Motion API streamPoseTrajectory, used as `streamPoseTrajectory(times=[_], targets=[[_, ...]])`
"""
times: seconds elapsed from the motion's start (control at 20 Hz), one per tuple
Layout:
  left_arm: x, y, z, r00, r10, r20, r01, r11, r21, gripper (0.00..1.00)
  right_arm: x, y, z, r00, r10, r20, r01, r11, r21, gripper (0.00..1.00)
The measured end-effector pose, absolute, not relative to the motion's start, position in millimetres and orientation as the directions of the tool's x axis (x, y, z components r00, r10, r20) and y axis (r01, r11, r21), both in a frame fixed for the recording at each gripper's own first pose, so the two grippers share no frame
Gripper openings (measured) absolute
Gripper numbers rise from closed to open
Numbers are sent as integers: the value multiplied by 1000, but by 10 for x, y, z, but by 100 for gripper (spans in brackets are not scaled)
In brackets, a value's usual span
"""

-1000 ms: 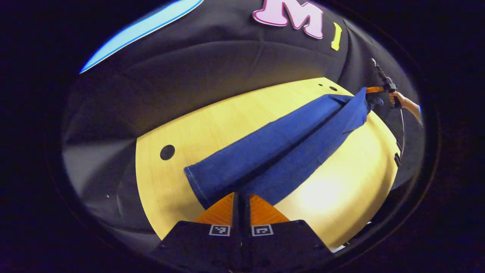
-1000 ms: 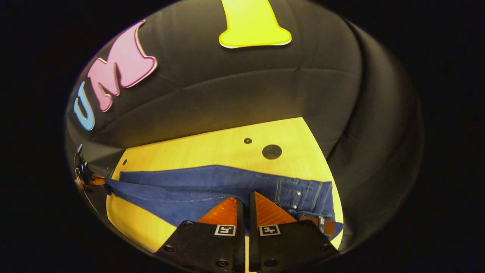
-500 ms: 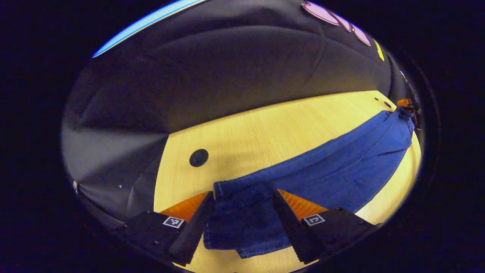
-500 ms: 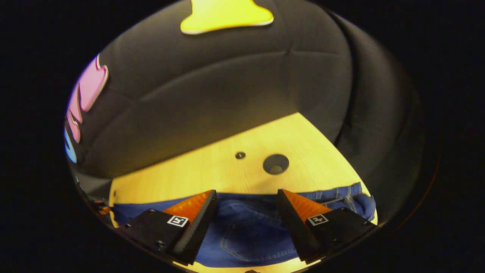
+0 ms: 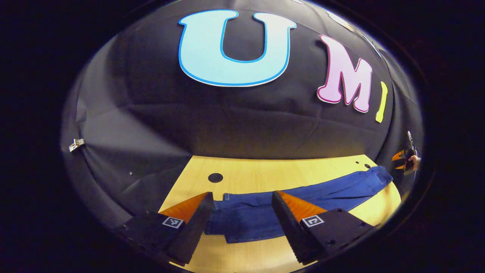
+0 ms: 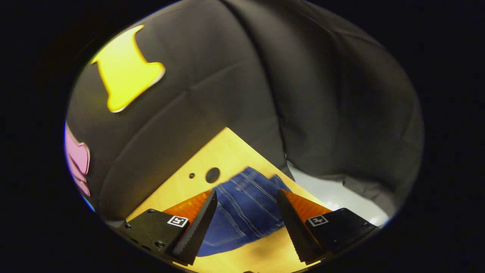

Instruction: Grasp the waist and the cuffs of the jeans and fold them to make the two legs overlap; first hold the waist and fold one-third of the jeans toward the cuffs, then hold the cuffs and fold the remaining one-third in the same direction to finish folding.

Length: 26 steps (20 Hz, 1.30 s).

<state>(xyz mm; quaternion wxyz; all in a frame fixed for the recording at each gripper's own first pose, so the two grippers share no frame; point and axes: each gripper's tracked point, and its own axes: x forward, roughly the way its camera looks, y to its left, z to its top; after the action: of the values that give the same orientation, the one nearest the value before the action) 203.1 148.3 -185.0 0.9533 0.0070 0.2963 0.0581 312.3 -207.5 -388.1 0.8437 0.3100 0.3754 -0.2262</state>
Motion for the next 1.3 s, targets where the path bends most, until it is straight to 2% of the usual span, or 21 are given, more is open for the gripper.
streamPoseTrajectory(times=[0.25,0.3,0.4,0.45,0.55,0.65,0.75,0.95,1.0,1.05,1.15,1.2,1.3], targets=[[1771,1125,-1676,809,77,-582,-4,992,127,97,2834,-2175,-4523,459,-209,-864,762,592,261,98],[1752,1062,-1661,806,71,-587,8,991,131,97,2848,-2175,-4459,461,-240,-854,779,570,260,98],[1686,985,-1665,797,63,-600,7,994,113,98,2898,-2248,-4459,458,-264,-849,788,562,250,88],[1649,990,-1679,793,67,-605,-2,994,107,98,2854,-2289,-4467,448,-273,-851,792,562,237,95],[1574,1036,-1710,784,89,-614,-27,994,109,97,2843,-2226,-4431,439,-258,-861,809,529,255,92],[1503,1069,-1716,780,100,-618,-46,994,103,97,2808,-2267,-4424,449,-292,-845,819,512,258,88],[1458,1119,-1747,774,115,-623,-71,993,94,98,2800,-2041,-4496,441,-208,-873,805,521,283,87],[1455,1091,-1887,750,129,-649,-110,991,71,97,2919,-2089,-4474,491,-243,-836,800,505,323,87],[1504,1011,-1878,756,115,-644,-97,993,62,97,2877,-2110,-4558,494,-234,-837,806,484,340,77],[1538,938,-1858,764,99,-638,-79,995,61,98,2757,-2129,-4579,492,-240,-837,819,453,351,72],[1499,934,-1838,766,89,-636,-46,995,84,97,2728,-2124,-4475,497,-227,-837,826,419,377,35],[1469,943,-1824,767,80,-637,-28,995,92,97,2757,-2131,-4365,510,-242,-825,822,418,386,21],[1394,993,-1812,764,64,-642,-3,995,95,97,2868,-2105,-4089,577,-285,-765,782,463,417,16]])
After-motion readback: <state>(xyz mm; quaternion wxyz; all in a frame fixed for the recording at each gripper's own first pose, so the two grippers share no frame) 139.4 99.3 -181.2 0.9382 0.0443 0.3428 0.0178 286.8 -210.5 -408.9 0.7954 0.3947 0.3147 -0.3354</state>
